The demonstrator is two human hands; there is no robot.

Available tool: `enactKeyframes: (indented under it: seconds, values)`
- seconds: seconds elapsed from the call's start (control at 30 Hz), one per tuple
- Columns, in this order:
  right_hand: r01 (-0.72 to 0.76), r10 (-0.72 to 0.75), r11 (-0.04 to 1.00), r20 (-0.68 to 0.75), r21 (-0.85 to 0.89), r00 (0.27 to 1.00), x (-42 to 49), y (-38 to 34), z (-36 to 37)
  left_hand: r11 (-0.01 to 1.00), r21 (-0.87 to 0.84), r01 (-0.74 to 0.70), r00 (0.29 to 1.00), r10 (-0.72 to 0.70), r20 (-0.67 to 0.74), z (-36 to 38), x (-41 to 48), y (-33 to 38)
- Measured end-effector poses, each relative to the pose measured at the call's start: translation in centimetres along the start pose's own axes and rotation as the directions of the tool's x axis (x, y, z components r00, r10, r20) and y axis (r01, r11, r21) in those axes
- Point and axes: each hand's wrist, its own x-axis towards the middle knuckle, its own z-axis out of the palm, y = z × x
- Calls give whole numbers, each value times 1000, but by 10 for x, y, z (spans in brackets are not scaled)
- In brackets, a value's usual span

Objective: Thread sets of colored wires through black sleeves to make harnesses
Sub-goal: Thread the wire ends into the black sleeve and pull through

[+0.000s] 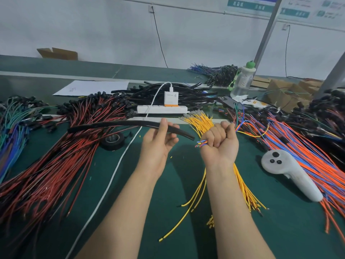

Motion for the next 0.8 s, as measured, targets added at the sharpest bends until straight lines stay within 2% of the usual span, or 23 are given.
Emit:
enactKeyframes:
  seconds: [0.23,0.3,0.4,0.5,0.57,0.67,0.8]
  values:
    - [47,-45,996,-26,76,999,2,-4,-3,997,31,72,995,-70,-78,5,-5,-12]
    - [66,-63,995,-43,79,997,3,-5,-3,990,-13,144,990,-144,15,3,-6,-13]
    - [93,-90,994,-71,51,993,3,-3,-4,961,-39,274,929,-254,267,3,-10,-14]
    - [96,-93,995,-91,32,992,3,-2,-4,960,-24,280,898,-253,360,3,-12,-16]
    - [92,-87,994,-92,53,992,2,-2,-5,964,-20,264,912,-242,332,3,-12,-15]
    - [93,-85,991,-84,99,993,2,-5,-5,966,-13,257,946,-248,209,3,-10,-18]
    - [126,-118,985,-77,117,990,3,-9,-5,952,-23,305,945,-299,134,7,-11,-25]
